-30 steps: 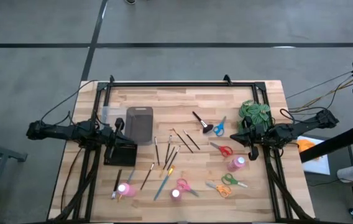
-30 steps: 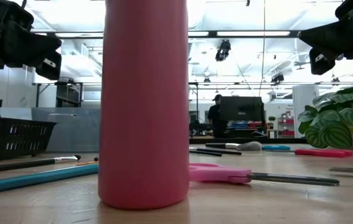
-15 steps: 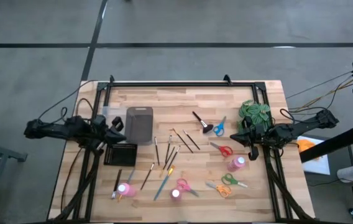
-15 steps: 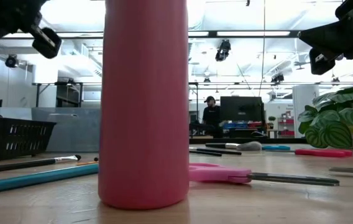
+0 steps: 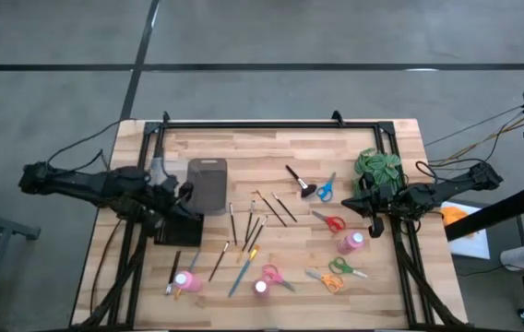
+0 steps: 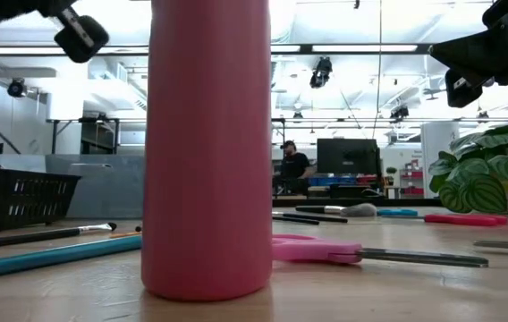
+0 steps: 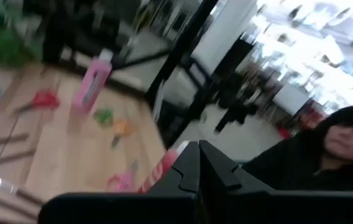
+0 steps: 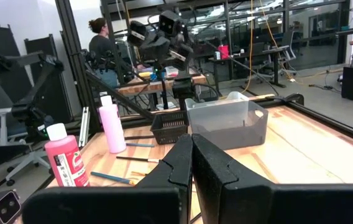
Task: Pick & Place Paint Supplies
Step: Put the left light pink bottle into the white bin
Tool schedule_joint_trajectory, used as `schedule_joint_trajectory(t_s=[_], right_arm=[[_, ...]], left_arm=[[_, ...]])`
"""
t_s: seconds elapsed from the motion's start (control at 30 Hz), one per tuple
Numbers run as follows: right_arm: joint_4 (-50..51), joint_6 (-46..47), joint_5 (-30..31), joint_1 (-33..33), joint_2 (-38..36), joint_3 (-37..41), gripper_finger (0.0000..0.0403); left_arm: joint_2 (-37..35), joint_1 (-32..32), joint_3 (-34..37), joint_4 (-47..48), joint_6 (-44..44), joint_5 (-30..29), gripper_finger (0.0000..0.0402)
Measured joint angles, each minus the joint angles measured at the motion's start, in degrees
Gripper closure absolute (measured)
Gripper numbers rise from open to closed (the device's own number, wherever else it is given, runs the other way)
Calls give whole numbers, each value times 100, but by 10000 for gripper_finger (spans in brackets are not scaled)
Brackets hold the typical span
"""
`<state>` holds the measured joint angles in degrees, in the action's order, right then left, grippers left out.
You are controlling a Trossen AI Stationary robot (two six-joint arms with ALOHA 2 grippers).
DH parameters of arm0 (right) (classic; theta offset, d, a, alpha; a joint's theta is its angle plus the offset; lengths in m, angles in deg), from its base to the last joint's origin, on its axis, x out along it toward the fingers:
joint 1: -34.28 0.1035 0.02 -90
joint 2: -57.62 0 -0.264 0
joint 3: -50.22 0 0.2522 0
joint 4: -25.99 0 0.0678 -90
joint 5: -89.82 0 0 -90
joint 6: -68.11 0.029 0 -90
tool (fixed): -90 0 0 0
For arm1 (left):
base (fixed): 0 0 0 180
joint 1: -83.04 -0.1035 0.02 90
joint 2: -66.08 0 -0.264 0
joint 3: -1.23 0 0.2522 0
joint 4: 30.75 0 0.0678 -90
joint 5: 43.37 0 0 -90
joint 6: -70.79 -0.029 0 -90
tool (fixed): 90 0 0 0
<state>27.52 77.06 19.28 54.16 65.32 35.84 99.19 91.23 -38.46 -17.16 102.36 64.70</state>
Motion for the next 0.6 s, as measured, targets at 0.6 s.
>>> schedule_joint_trajectory(t_s=[0.6], right_arm=[[2, 1, 0, -2, -2, 0, 394]], left_arm=[[3051, 2035, -3407, 3572, 1371, -1967, 402]])
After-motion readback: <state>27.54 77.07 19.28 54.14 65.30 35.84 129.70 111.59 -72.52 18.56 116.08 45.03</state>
